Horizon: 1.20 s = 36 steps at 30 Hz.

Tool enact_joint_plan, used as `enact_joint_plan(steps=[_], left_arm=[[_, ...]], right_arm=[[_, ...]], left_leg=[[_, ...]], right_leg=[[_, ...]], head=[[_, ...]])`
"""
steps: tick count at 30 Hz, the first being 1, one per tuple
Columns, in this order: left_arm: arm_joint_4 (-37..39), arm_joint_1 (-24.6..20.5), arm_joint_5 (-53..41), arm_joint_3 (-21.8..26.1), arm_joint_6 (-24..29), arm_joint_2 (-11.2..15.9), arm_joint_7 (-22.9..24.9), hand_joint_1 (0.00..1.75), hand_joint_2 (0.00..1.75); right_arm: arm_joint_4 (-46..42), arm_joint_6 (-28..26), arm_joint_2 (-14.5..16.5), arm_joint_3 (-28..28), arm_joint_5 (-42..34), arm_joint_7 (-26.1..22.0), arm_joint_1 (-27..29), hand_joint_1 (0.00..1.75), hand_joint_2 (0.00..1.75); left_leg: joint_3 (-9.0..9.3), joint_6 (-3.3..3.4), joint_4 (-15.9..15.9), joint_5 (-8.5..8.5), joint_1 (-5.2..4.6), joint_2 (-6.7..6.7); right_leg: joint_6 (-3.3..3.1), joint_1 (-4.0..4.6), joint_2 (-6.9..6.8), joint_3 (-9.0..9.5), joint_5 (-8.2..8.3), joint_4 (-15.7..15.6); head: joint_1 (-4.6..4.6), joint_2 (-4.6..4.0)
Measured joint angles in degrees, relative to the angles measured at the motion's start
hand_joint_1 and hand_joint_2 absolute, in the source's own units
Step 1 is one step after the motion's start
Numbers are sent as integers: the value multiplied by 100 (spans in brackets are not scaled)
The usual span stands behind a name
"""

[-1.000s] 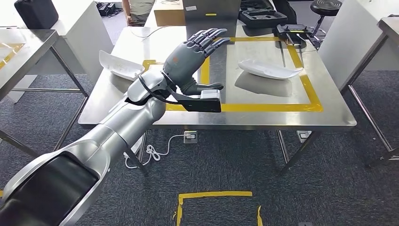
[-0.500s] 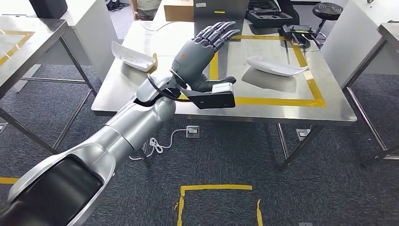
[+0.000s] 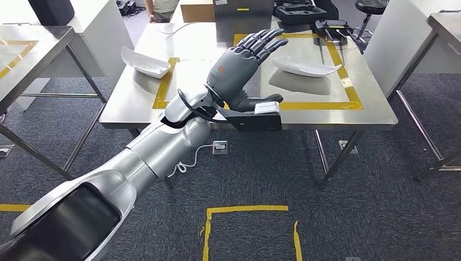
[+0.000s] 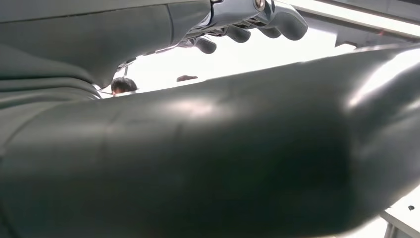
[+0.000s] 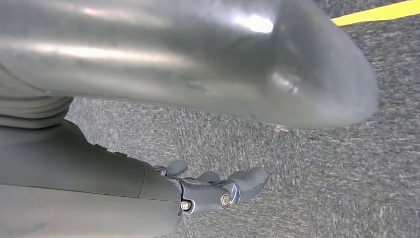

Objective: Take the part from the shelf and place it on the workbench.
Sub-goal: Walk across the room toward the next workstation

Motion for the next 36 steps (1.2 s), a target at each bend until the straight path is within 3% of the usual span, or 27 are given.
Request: enact_joint_plan(steps=[2,3,6,7,11,13,16,17,18,21,23,26,27,29,31,32,33,34,36], left_arm=[[15,2,69,-53,33,12,4,0,0],[23,1,88,-71,37,15,5,0,0],[32,-27,109,-124,39,9,12,0,0],[32,-43,114,-143,39,4,15,0,0],[21,-78,175,-220,38,-1,65,0,0],[-8,-90,224,-261,37,-10,114,0,0],[-39,-92,350,-342,34,-14,185,0,0],[-43,-88,391,-373,33,-14,199,0,0],[-45,-85,426,-405,33,-14,205,0,0],[-71,-86,504,-468,34,-18,226,0,0],[-102,-92,535,-502,39,-24,244,0,0],[-136,-96,561,-574,58,-24,265,0,0],[-142,-97,568,-592,81,-19,279,0,0],[-148,-100,579,-617,149,-9,313,0,0],[-148,-98,592,-660,192,2,335,0,0],[-145,-94,601,-689,199,9,342,0,0],[-142,-91,611,-718,202,15,345,0,0],[-140,-89,620,-741,202,19,345,0,0],[-146,-95,651,-770,189,15,334,0,0]], right_arm=[[0,18,-5,0,12,-22,1,0,0],[0,20,-6,0,13,-32,1,0,0],[0,22,-6,0,10,-61,-2,0,0],[0,27,-6,0,9,-63,-4,0,0],[0,65,-5,0,8,8,-3,0,0],[-1,78,-6,0,9,18,8,0,0],[-7,98,-33,0,20,19,18,0,0],[-9,104,-41,0,24,19,24,0,0],[-11,110,-45,0,29,20,29,0,0],[-14,125,-62,0,43,26,24,0,0],[-15,133,-71,0,49,46,18,0,0],[-16,137,-73,0,52,73,24,0,0],[-16,137,-72,0,53,75,24,0,0],[-17,134,-71,0,51,73,24,0,0],[-17,127,-72,-1,38,65,26,0,0],[-17,124,-73,-3,26,61,27,0,0],[-17,122,-73,-7,13,58,27,0,0],[-17,121,-74,-12,-2,56,27,0,0],[-17,122,-69,-23,-23,49,28,0,0]], left_leg=[[-47,-3,376,-176,9,0],[103,15,233,-117,8,-1],[871,119,-916,178,-20,2],[1006,147,-1155,220,-39,4],[1036,260,-1318,370,-72,7],[1001,327,-1373,496,-45,20],[815,360,-1362,636,-44,25],[746,356,-1348,677,-45,25],[682,347,-1332,713,-43,25],[537,288,-1260,793,-47,26],[494,231,-1235,833,-63,26],[460,139,-1243,869,-66,21],[414,100,-1165,793,-62,13],[217,27,-690,427,-41,-3],[-38,-17,61,-12,-16,-4],[-89,-24,308,-132,-8,-4],[-20,-18,325,-139,-5,-5],[169,1,105,-56,-5,-5],[744,79,-726,150,-24,-6]], right_leg=[[7,4,-1,-107,81,2],[15,8,0,-155,121,3],[64,26,4,-242,231,1],[100,27,3,-252,268,-7],[263,-7,0,-261,351,-53],[306,-10,7,-388,75,248],[349,5,14,-755,-584,1305],[356,7,13,-771,-665,1480],[358,7,12,-662,-642,1423],[323,16,5,62,-370,374],[241,44,12,254,-295,14],[105,42,13,211,-192,7],[62,28,6,188,-154,-3],[2,12,-7,114,-74,-14],[-11,12,-7,6,5,-12],[-9,14,-8,-51,47,-11],[-3,15,-7,-103,88,-10],[5,18,-4,-146,125,-10],[33,28,-1,-203,191,-11]], head=[[0,0],[-1,0],[3,0],[3,0],[2,0],[10,0],[24,0],[25,0],[27,0],[31,0],[28,0],[25,0],[18,0],[4,0],[-2,0],[-2,0],[-2,0],[-2,0],[0,0]])
